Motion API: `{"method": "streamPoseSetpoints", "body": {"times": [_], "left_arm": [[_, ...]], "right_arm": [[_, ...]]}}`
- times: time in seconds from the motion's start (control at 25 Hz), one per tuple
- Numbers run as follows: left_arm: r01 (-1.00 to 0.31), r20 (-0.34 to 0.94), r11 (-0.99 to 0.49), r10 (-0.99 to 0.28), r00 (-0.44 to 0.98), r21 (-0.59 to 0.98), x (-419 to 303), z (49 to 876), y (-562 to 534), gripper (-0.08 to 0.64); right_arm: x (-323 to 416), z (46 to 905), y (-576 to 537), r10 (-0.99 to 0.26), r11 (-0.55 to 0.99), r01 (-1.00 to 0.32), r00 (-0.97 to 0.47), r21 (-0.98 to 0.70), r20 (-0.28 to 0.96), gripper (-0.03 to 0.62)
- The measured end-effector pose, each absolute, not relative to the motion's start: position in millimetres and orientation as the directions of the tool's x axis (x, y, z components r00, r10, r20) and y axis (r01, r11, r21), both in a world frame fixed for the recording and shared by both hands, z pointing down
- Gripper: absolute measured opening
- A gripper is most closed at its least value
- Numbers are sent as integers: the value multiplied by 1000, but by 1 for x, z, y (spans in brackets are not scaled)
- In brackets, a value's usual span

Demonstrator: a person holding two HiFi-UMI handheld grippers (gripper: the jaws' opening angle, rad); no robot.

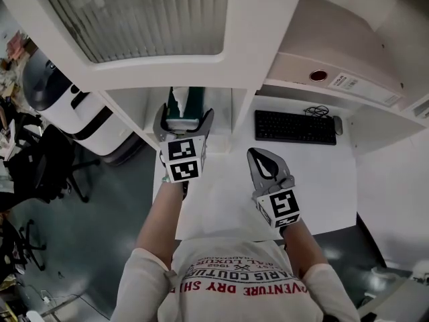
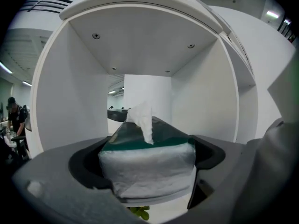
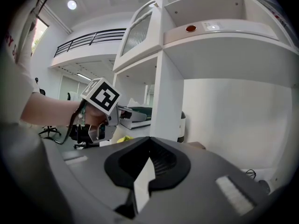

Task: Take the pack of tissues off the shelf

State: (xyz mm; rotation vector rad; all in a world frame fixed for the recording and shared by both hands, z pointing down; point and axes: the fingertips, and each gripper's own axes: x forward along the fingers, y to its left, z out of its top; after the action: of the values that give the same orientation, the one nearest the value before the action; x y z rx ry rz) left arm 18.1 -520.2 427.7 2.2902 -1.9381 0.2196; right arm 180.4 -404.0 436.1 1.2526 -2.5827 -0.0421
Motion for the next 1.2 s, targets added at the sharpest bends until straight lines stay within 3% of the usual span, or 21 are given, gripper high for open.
{"method": "streamPoseSetpoints", "body": {"times": [0.48, 1.2], "left_arm": [[-989, 209, -146, -967, 144, 6, 14, 427, -517, 431], [-972, 125, -233, -965, 230, -11, 20, 386, -398, 431]], "right_arm": [[196, 432, -397, -769, 631, -764, -594, 133, 236, 2], [194, 414, -339, -761, 646, -750, -621, 141, 189, 2]]}}
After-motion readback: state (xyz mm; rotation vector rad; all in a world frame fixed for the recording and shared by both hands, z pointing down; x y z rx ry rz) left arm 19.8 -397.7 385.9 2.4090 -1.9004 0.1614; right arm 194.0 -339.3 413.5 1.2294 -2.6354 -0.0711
